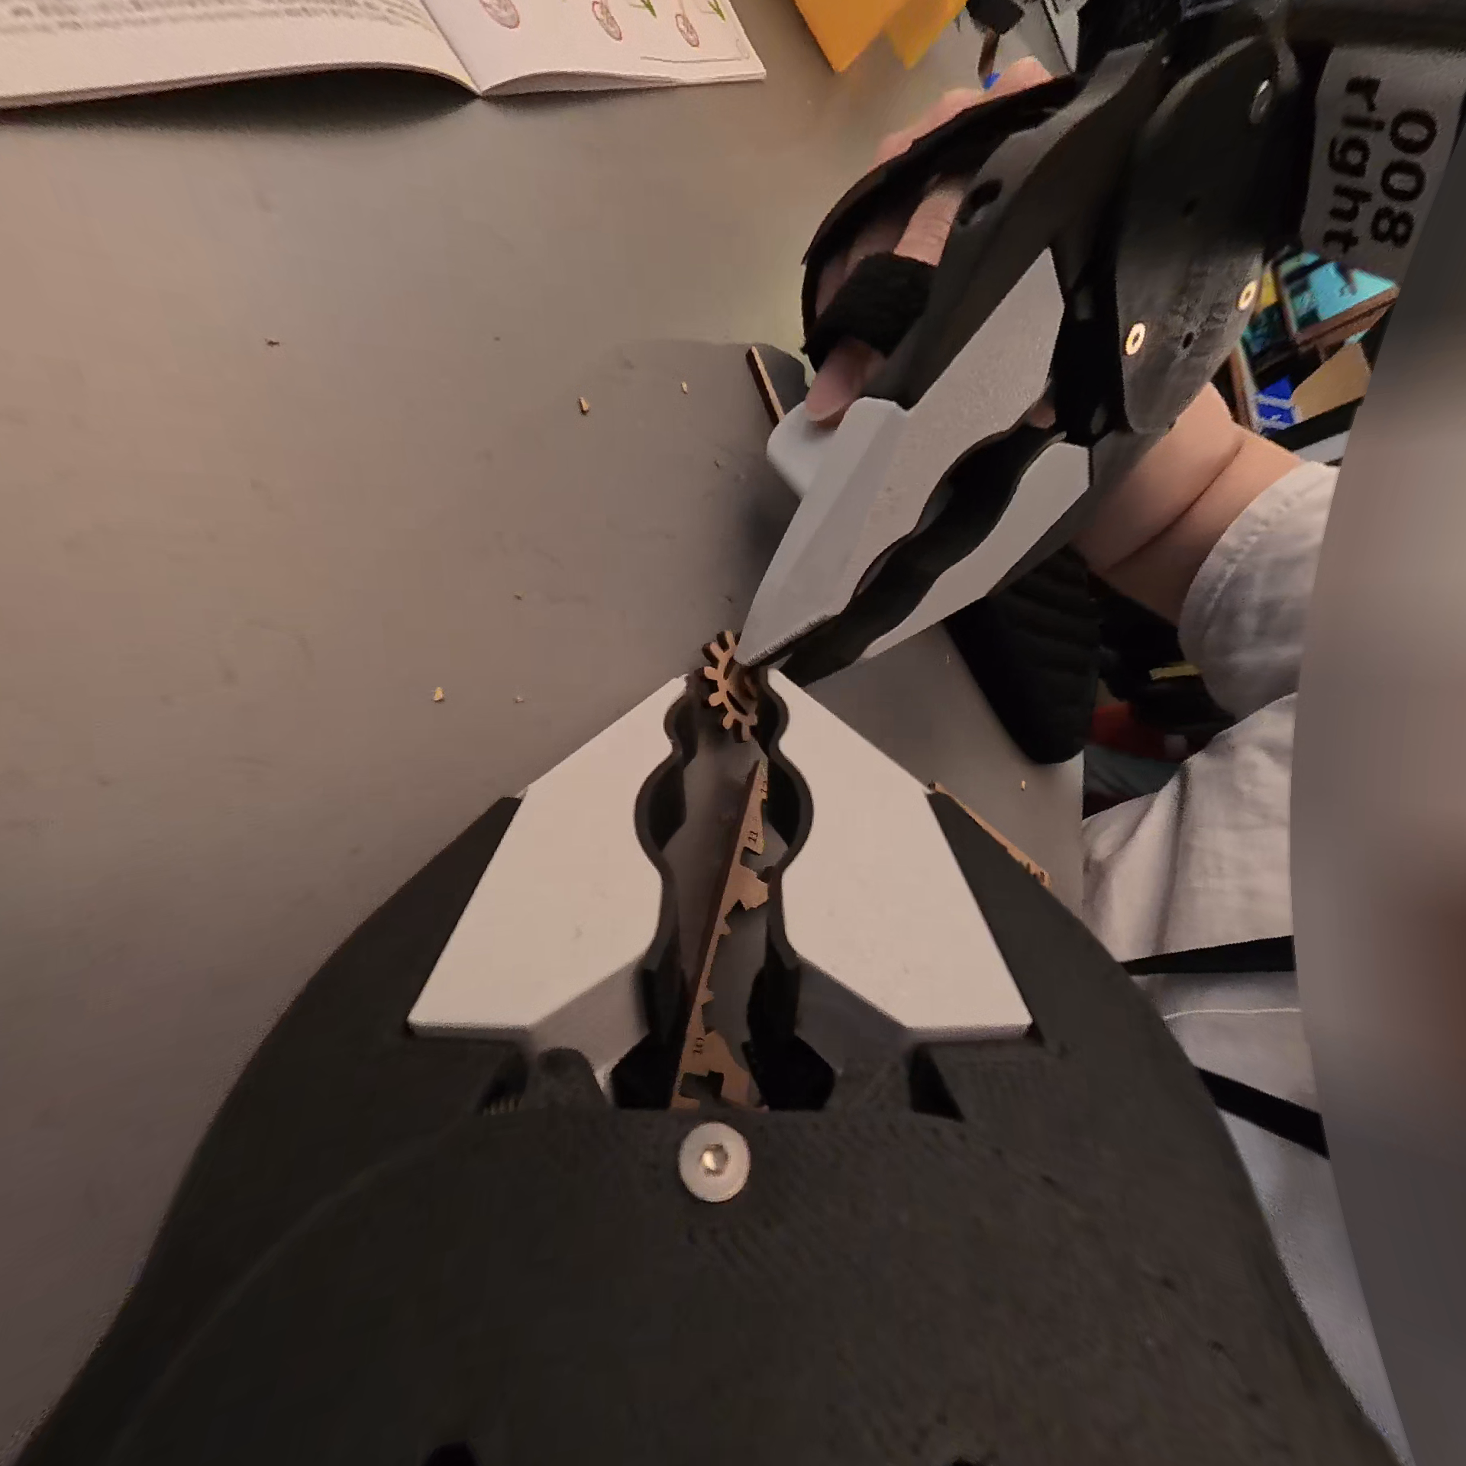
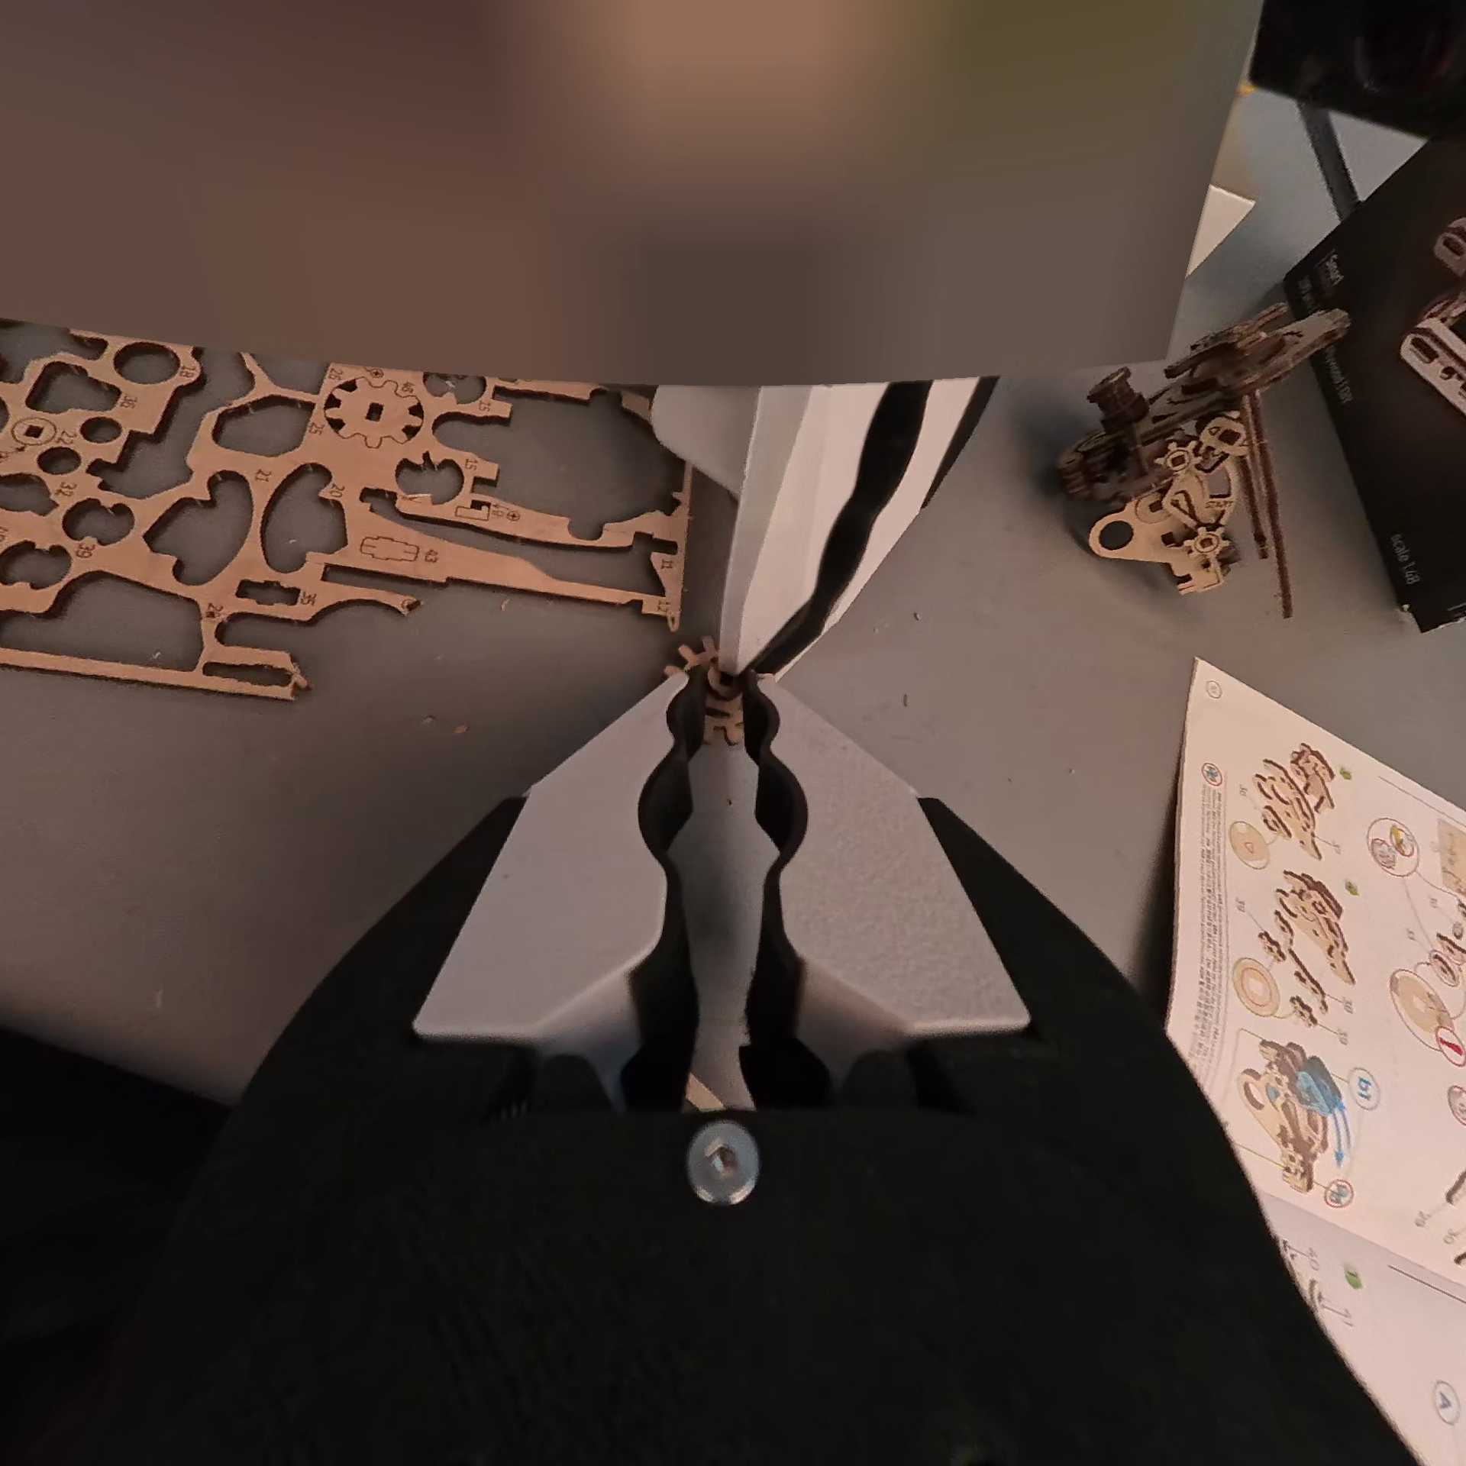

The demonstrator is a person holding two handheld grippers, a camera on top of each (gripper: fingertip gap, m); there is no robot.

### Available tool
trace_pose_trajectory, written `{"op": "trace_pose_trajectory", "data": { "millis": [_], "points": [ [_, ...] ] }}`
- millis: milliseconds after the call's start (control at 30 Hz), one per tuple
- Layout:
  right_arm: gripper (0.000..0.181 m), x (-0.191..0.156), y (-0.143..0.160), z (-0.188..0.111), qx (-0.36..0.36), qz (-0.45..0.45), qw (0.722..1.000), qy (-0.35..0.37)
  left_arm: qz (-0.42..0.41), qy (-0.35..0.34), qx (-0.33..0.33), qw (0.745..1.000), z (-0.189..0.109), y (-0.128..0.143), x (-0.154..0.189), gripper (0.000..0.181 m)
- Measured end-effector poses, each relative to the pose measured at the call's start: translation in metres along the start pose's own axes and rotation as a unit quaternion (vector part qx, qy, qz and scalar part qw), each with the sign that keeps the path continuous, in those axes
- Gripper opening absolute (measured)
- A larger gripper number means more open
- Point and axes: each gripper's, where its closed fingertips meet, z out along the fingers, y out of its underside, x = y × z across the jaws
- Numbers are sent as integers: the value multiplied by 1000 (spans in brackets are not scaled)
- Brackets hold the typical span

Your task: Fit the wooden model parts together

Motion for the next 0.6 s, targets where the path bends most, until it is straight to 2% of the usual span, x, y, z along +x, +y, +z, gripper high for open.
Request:
{"op": "trace_pose_trajectory", "data": {
  "millis": [333, 600],
  "points": [
    [8, 0, 1, 0, 0, 0, 1000, 1, -17, -5, -1, 1000, 1, 0, -1, 11],
    [8, 0, 1, 0, -3, -13, 1000, 13, 36, -43, 0, 998, 1, 0, -1, 10]
  ]
}}
